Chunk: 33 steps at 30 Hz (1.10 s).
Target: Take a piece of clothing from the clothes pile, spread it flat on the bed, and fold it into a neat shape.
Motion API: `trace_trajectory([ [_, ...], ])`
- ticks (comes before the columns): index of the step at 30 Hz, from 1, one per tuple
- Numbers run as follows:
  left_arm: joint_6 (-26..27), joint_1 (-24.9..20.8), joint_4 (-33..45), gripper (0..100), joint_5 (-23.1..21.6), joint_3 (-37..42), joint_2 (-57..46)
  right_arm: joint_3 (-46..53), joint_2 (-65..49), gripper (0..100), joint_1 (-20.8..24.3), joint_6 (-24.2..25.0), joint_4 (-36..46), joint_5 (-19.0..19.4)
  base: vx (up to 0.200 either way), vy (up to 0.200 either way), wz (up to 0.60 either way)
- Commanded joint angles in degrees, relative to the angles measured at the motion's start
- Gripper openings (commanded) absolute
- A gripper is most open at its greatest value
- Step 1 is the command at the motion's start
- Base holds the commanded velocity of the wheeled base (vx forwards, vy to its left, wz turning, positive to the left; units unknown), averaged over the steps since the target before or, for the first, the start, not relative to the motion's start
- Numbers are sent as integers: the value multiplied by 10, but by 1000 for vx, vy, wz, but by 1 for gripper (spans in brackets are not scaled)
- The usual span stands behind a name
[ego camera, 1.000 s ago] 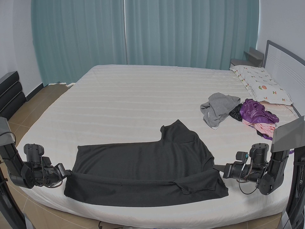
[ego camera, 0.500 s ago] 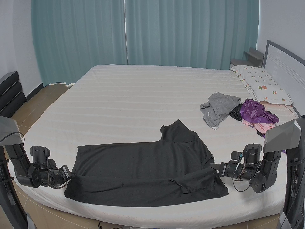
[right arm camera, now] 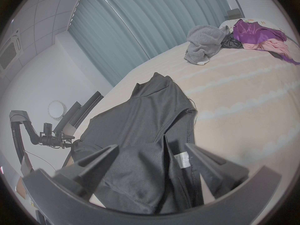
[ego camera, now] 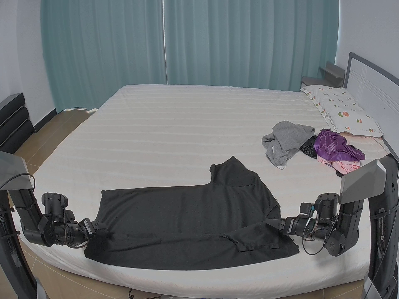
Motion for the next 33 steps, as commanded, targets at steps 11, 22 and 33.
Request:
trace_trajectory([
  [11, -28, 8, 0, 100, 0, 9, -39, 74, -35, 100, 2, 87, -38, -12, 0, 0, 0],
  [22, -71, 27, 0, 100, -1, 0, -44, 95, -49, 100, -2, 112, -38, -15, 0, 109, 0],
  [33, -71, 24, 0, 100, -1, 3, -48, 95, -55, 100, -2, 113, -38, -16, 0, 55, 0],
])
